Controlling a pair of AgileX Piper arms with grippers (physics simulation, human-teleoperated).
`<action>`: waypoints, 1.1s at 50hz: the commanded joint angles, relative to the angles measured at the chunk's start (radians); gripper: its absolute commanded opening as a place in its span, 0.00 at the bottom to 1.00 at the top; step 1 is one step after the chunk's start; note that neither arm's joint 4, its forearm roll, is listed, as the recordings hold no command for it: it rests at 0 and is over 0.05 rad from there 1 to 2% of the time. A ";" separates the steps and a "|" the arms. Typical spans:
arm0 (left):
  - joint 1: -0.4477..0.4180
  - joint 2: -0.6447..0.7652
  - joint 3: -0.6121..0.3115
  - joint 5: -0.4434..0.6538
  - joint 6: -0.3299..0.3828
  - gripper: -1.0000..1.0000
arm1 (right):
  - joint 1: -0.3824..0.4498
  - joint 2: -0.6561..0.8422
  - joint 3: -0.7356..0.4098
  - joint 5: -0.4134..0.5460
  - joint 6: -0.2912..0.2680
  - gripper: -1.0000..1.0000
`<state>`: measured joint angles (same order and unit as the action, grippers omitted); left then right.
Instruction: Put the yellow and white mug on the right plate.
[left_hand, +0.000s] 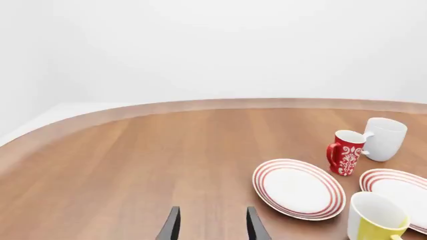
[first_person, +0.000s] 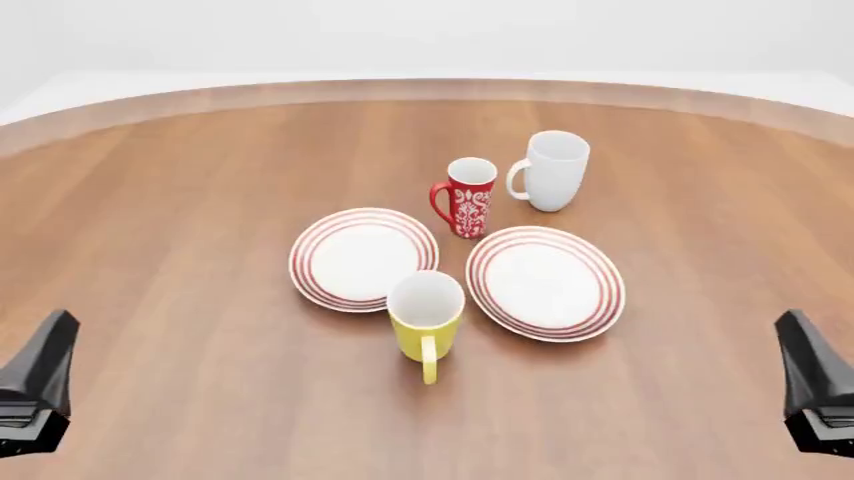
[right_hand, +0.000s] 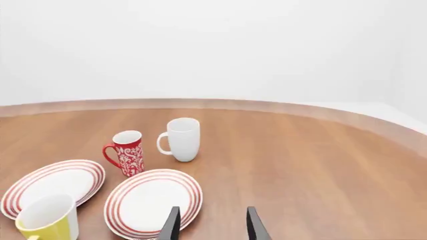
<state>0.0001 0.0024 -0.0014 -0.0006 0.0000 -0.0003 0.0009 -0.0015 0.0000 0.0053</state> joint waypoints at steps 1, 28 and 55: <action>0.000 0.005 -0.003 -0.001 0.000 1.00 | 0.005 0.002 -0.003 0.001 0.007 1.00; 0.000 0.005 -0.003 -0.001 0.000 1.00 | 0.142 0.339 -0.184 0.062 -0.073 1.00; 0.000 0.005 -0.003 -0.001 0.000 1.00 | 0.432 0.666 -0.595 0.316 0.069 1.00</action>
<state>0.0002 0.0075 -0.0043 -0.0019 -0.0001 0.3366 0.5645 -0.4237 0.1927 0.0202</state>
